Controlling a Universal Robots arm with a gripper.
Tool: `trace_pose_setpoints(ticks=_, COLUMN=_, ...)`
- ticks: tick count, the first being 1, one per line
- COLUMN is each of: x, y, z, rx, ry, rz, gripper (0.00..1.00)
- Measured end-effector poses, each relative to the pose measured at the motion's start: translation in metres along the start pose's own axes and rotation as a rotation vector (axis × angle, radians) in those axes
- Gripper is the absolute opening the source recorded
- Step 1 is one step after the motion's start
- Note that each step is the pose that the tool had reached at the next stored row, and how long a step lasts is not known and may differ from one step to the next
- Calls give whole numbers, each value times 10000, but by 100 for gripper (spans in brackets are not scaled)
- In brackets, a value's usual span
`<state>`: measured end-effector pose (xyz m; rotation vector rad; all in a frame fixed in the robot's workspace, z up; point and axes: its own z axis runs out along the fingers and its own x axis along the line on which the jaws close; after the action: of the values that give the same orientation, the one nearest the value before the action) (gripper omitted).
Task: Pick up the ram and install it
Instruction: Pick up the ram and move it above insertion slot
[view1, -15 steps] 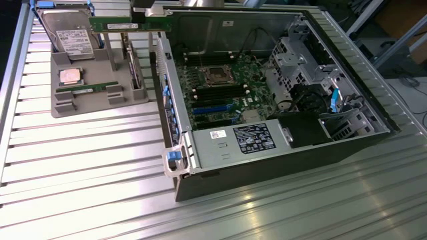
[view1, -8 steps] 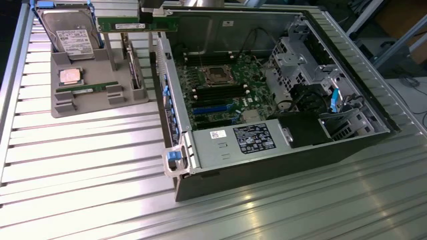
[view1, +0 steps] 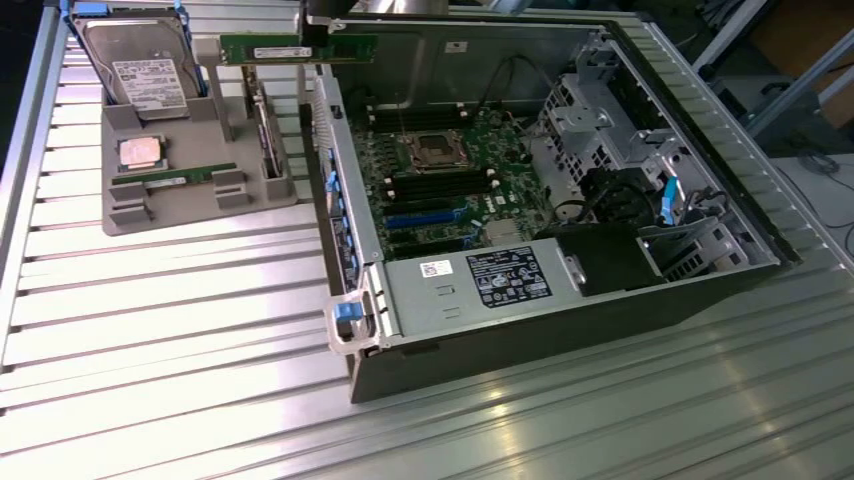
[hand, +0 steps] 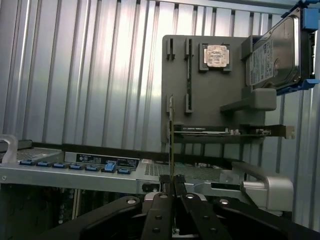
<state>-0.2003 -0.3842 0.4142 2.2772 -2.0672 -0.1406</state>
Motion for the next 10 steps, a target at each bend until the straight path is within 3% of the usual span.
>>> trace_pose_setpoints(ticks=10, x=24, y=-249, z=-22, rx=-92, ry=-1, rz=-71, gripper=12)
